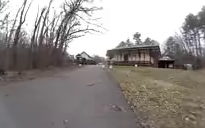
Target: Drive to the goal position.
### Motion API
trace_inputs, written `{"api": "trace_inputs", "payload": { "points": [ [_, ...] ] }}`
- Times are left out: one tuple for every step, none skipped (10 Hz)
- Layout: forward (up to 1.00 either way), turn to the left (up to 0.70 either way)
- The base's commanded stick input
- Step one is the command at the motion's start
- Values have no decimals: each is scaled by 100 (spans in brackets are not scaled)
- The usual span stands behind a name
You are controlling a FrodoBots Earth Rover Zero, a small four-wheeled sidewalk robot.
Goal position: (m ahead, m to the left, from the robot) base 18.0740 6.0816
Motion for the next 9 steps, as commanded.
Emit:
{"api": "trace_inputs", "payload": {
  "points": [
    [100, 0],
    [100, 0],
    [100, 0],
    [100, 0],
    [100, 0],
    [100, 0],
    [100, 0],
    [100, 0],
    [100, 0]
  ]
}}
